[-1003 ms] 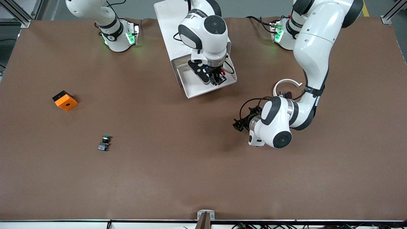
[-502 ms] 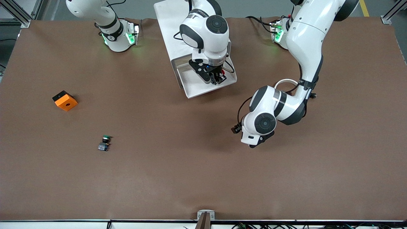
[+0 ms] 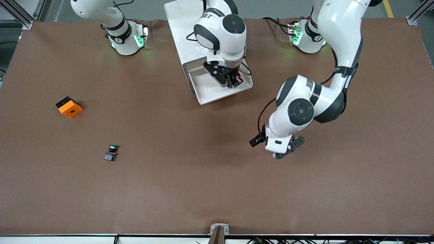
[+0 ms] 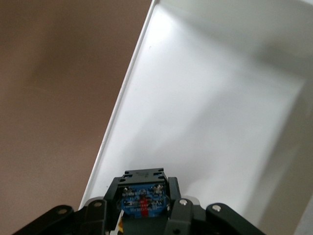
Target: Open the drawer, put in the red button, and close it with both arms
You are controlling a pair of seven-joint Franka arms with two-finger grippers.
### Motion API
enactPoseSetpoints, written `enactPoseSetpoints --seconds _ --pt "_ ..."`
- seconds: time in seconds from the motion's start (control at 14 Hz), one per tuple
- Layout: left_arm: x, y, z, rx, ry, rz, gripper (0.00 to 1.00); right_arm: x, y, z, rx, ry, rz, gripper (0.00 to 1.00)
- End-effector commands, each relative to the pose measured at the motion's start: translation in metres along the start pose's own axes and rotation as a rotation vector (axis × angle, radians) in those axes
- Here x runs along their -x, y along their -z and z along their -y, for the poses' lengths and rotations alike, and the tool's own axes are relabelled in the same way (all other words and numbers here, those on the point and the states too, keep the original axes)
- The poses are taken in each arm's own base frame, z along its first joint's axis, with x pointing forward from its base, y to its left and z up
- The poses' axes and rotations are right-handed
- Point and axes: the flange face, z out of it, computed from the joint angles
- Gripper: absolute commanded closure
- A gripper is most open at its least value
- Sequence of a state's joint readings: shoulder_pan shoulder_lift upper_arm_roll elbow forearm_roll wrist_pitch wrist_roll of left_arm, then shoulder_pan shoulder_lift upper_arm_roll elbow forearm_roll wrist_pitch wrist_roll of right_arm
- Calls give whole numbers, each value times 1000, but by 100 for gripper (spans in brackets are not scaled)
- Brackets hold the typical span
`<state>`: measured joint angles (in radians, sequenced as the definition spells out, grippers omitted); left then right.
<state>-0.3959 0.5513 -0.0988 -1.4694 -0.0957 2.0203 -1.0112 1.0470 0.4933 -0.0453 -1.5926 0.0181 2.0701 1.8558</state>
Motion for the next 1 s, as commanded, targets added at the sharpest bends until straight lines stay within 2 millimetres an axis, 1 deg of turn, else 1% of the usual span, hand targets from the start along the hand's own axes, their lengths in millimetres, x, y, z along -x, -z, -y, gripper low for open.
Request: enactPoseSetpoints --seconds 0.0,0.14,0.22,0.29,0.36,0.43,0.65,0.72,0.86,0.93 --pt "11 13 3 18 -18 -35 0 4 -6 1 -1 -6 -22 100" --pt "18 15 5 30 -25 -46 0 3 -4 2 -4 -7 -21 100" --pt "24 15 10 44 -28 -58 0 2 -3 3 -8 -8 -18 88" --pt "32 13 17 58 -33 -72 0 1 -1 4 -10 -12 -16 20" --pt "36 13 23 73 -37 -85 0 3 -1 3 -11 -7 -19 0" --pt "40 10 25 76 -39 -88 0 3 -1 3 -11 -6 -19 0" --pt "60 3 16 70 -62 -80 0 1 2 4 -15 13 -21 0" --pt "69 -1 12 65 -74 -76 0 -1 6 6 -22 36 -25 0" --pt "85 -8 5 57 -99 -70 0 -10 18 10 -36 120 -30 0" --pt "90 -10 3 55 -106 -68 0 -19 23 10 -32 152 -32 0"
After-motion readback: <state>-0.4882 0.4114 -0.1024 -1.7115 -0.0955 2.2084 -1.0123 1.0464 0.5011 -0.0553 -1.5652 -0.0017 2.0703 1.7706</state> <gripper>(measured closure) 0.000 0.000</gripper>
